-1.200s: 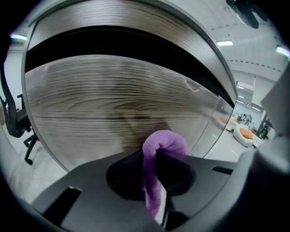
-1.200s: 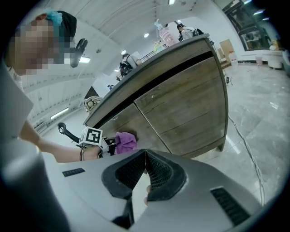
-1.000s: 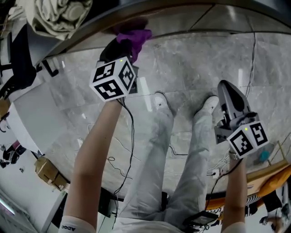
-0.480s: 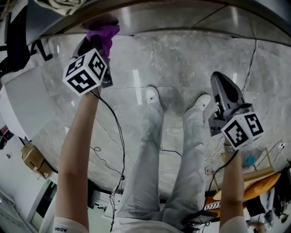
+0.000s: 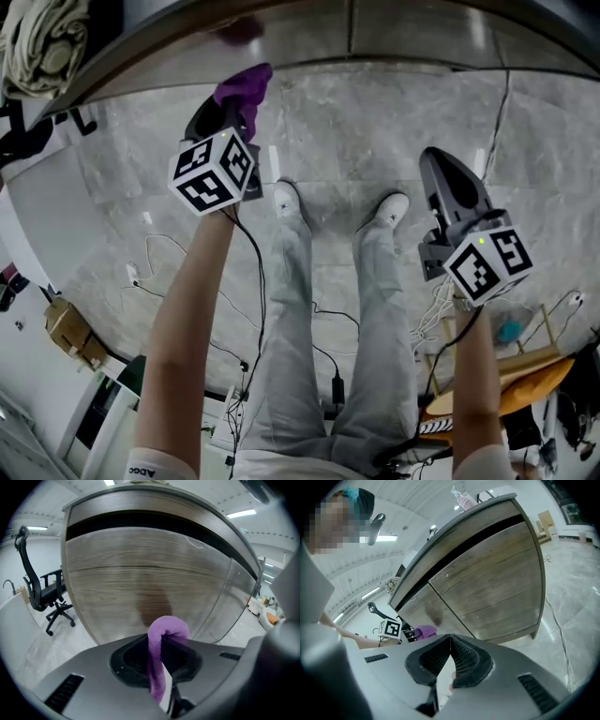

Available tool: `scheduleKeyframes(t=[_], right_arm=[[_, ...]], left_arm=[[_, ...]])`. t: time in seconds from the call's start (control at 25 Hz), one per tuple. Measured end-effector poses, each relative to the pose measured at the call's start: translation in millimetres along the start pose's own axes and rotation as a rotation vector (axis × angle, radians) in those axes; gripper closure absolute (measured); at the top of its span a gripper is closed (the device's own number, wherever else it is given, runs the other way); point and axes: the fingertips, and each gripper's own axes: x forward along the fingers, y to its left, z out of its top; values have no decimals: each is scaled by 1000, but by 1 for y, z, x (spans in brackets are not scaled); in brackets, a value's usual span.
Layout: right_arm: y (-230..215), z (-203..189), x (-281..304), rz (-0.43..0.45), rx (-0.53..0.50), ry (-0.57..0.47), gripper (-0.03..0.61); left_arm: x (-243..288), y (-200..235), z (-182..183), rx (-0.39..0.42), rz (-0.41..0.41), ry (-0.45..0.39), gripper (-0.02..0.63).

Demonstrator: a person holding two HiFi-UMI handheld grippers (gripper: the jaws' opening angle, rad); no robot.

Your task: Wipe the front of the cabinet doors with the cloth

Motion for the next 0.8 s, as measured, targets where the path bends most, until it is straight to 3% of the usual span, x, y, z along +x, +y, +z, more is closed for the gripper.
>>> scheduleKeyframes(t=[0.24,0.4,0.52,0.64,0.8], right_arm=[[-25,-11,-21,2,-12,23,552],[-38,-23,-31,-25,14,16,552],[-37,-35,-30,-38,18,16,552],[-35,-46,-26,-64,31,12,552],[-21,-47,-10,-92,52,-10,552]], left_arm=[[40,-103,-2,54,-123,24,561],[68,-140,-4,78,-162,52,561],[87,-145,-1,112,-156,59,561],[97,-139,-6,92,-160,85,561],[101,-107,-16,97,-162,125,561]])
